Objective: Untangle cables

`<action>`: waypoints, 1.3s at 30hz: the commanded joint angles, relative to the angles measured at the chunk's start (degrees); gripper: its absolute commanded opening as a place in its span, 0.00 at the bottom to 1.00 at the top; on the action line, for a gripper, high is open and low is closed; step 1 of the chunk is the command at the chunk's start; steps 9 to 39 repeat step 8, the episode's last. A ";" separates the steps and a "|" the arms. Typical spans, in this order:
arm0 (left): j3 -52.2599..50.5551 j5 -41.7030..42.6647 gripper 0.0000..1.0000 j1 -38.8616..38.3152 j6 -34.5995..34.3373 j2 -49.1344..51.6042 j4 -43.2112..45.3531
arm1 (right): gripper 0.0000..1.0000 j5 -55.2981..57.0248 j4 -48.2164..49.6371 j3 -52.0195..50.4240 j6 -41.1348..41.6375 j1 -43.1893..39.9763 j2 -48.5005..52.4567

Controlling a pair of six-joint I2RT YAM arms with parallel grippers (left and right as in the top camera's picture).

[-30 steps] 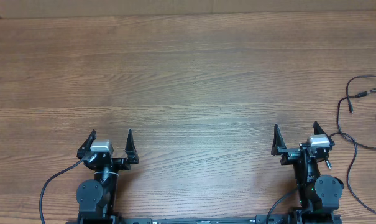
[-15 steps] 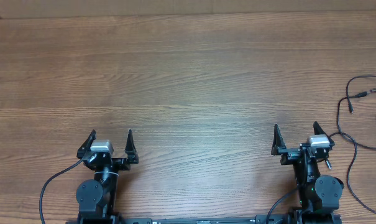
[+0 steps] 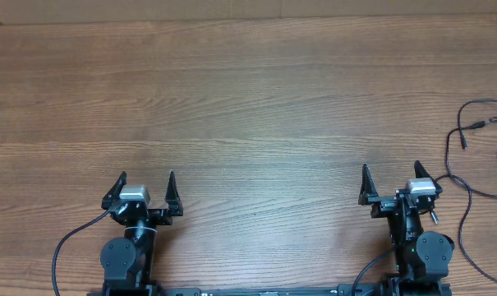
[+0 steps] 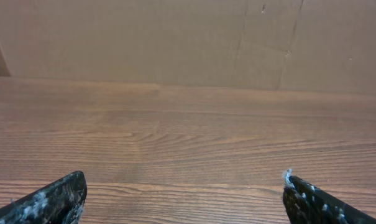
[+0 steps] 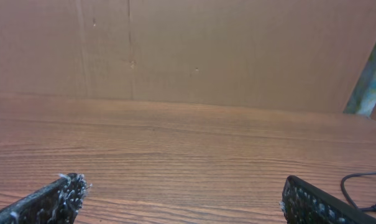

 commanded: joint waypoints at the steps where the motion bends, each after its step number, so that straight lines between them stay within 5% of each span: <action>1: -0.22 -0.20 1.00 -0.11 0.26 -0.50 -0.04 | 1.00 0.50 0.37 -0.59 -0.28 -0.22 -0.57; 39: -0.22 -0.17 1.00 -0.11 0.26 -0.50 -0.04 | 1.00 0.50 0.37 -0.59 -0.28 -0.22 -0.57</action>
